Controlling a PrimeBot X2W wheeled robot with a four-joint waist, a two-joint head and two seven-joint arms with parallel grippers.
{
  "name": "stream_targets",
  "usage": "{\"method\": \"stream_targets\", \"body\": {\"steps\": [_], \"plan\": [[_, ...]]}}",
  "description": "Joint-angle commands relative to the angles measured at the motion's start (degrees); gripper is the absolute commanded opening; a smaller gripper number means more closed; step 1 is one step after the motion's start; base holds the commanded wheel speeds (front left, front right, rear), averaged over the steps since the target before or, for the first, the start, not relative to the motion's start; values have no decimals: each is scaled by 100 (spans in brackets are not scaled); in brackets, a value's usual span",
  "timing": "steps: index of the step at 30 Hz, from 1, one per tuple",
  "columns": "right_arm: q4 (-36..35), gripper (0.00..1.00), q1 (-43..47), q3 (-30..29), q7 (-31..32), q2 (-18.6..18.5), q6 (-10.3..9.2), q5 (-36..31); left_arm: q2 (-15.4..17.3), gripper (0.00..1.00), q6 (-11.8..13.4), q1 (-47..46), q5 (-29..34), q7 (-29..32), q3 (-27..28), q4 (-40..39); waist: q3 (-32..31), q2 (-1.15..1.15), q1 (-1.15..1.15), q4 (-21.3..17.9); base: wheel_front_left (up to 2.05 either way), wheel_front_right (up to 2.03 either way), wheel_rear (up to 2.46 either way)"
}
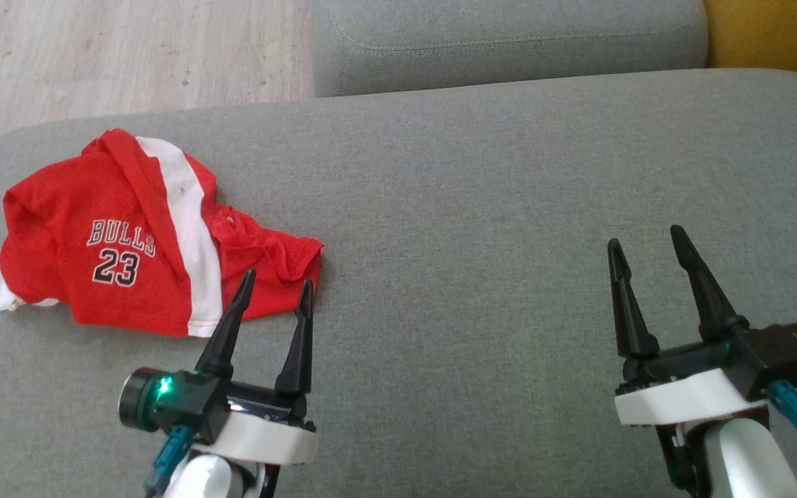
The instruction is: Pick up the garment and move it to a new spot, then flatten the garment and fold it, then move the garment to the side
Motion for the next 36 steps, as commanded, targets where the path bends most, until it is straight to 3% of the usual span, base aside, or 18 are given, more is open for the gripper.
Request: {"method": "stream_targets", "body": {"steps": [1, 9, 15, 26, 36], "plan": [[-252, 100, -294, 149, -91, -46, -4, 2, 20, 100, 14, -235, 72, -85, 154, -242, 3, 0, 0, -1, 0, 0, 0], [-215, 100, -117, 124, -226, -49, -4, 968, -270, 100, -438, -48, -33, -221, 609, -312, -3, 0, 0, 10, 0, 0, 0], [-67, 100, -9, 347, -328, -51, -4, 1306, -398, 100, -692, 111, 229, -323, 808, -136, -38, 0, 0, 3, 0, 0, 0], [517, 100, -22, 462, -336, -51, -4, 2298, -441, 100, -825, 140, -109, -331, 894, 346, -106, 0, 0, -1, 0, 0, 0], [611, 100, -63, 391, -336, -51, -4, 2168, -442, 100, -836, 137, -217, -331, 886, 387, -125, 0, 0, -2, 0, 0, 0]]}}
